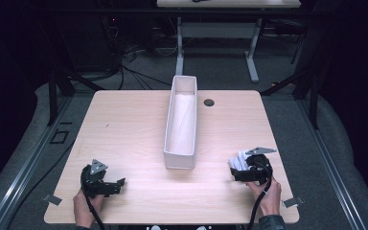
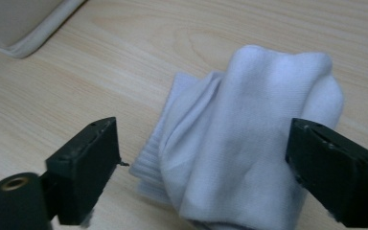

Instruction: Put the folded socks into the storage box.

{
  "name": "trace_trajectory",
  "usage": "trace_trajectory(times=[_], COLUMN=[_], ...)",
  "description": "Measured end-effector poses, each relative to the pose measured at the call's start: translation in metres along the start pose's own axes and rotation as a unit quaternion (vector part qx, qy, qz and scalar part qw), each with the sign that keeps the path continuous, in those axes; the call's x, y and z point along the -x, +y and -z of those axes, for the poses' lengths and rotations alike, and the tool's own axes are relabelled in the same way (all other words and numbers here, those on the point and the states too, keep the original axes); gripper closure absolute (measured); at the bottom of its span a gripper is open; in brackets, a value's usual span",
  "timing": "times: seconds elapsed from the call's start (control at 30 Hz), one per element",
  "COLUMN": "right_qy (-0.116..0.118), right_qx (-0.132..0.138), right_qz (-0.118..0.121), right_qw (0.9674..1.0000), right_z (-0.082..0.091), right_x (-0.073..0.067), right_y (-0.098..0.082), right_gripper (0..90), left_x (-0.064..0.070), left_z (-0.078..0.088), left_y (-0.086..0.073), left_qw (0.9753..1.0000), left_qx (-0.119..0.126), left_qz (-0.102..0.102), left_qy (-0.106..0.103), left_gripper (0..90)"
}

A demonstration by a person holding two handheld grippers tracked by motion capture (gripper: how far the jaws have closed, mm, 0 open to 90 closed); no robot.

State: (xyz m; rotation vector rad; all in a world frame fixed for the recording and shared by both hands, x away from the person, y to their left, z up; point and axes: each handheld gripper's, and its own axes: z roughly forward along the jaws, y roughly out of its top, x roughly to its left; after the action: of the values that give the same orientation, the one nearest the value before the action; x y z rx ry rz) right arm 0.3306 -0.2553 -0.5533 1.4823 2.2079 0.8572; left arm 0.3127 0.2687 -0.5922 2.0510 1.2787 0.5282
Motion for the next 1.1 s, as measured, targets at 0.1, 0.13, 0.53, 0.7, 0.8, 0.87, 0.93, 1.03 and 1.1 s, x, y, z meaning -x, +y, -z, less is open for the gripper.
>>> trace_trajectory(times=[0.1, 0.13, 0.53, 0.7, 0.8, 0.87, 0.93, 1.03, 1.1], right_qy=[-0.006, -0.016, -0.081, -0.090, -0.080, -0.080, -0.081, -0.092, -0.089], right_qx=[-0.014, -0.014, -0.009, 0.001, 0.008, 0.013, 0.021, 0.021, 0.022], right_qz=[-0.001, -0.001, 0.033, 0.031, 0.020, 0.017, 0.019, 0.025, 0.027], right_qw=[0.9999, 0.9998, 0.9961, 0.9955, 0.9966, 0.9966, 0.9963, 0.9952, 0.9954], right_z=[-0.005, -0.005, -0.010, -0.009, -0.007, -0.006, -0.006, -0.005, -0.004], right_x=[0.000, -0.002, -0.012, -0.013, -0.009, -0.009, -0.009, -0.012, -0.012], right_y=[0.000, 0.001, -0.005, -0.008, -0.008, -0.009, -0.009, -0.008, -0.006], right_gripper=[18.0, 19.3, 42.4, 52.0, 58.5, 59.5, 61.9, 63.3, 63.9], left_x=[0.000, 0.000, 0.000, 0.000, 0.000, 0.000, 0.000, 0.000, 0.000], left_z=[0.000, 0.000, 0.000, 0.000, 0.000, 0.000, 0.000, 0.000, 0.000], left_y=[0.000, 0.000, 0.000, 0.000, 0.000, 0.000, 0.000, 0.000, 0.000], left_qw=[1.0000, 1.0000, 1.0000, 1.0000, 1.0000, 1.0000, 1.0000, 1.0000, 1.0000], left_qx=[0.000, 0.000, 0.000, 0.000, 0.000, 0.000, 0.000, 0.000, 0.000], left_qz=[0.000, 0.000, 0.000, -0.002, -0.002, -0.002, -0.001, -0.002, -0.002], left_qy=[0.000, 0.000, 0.000, 0.000, 0.000, 0.000, 0.000, 0.000, 0.000], left_gripper=[0.2, 0.2, 0.2, 0.2, 0.2, 0.2, 0.2, 0.2, 0.2])
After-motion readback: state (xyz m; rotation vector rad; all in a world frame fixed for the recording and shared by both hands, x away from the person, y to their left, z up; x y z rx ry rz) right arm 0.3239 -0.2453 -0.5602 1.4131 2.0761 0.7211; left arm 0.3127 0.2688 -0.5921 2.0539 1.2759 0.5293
